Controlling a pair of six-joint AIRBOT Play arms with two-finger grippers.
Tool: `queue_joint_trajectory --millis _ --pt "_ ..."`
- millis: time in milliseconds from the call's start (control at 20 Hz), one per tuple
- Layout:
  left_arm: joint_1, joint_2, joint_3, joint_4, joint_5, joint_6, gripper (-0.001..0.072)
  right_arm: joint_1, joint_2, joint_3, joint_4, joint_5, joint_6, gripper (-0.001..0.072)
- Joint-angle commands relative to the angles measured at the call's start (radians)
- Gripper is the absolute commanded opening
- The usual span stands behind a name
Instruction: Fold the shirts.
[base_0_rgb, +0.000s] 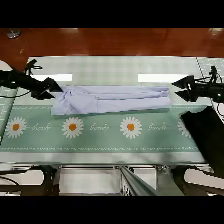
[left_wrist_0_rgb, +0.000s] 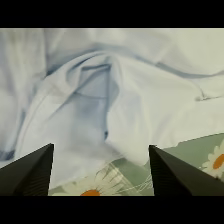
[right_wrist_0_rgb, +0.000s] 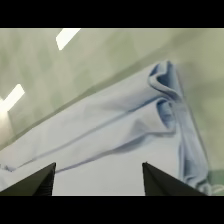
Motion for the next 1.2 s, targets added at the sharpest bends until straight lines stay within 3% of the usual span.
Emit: queue_joint_trajectory --millis 0,150,300,700,950,1000,1050,1150 --pt "0.059 0.148 -0.085 0.058 0.077 -0.011 0.0704 -0.019 0.060 -0.053 -0.267 -0.067 0.213 0.0620" --pt "0.022 0.368 -0.302 -0.053 0.300 -0.007 0.0704 0.037 0.055 -0.124 -0.270 -0.160 0.273 0.0619" --pt "-0.087 0.481 -0.420 -0.061 0.325 0.016 0.0704 0.106 0.009 -0.102 -0.267 -0.256 0.311 0.0619" --pt "-0.297 0.486 -0.438 -0.061 0.350 0.014 0.0704 0.120 -0.225 0.159 -0.293 0.045 0.226 0.0618" --pt "-0.304 0.486 -0.438 -0.068 0.351 0.011 0.0704 0.187 -0.235 0.162 -0.303 0.074 0.206 0.0610" --pt "-0.304 0.486 -0.438 -0.068 0.351 0.011 0.0704 0.203 -0.234 0.162 -0.304 0.075 0.202 0.0441" --pt "-0.304 0.486 -0.438 -0.068 0.351 0.011 0.0704 0.213 -0.234 0.163 -0.299 0.077 0.184 0.0032" --pt "-0.304 0.486 -0.438 -0.069 0.351 0.011 0.0702 0.217 -0.227 0.167 -0.289 0.089 0.182 0.0014"
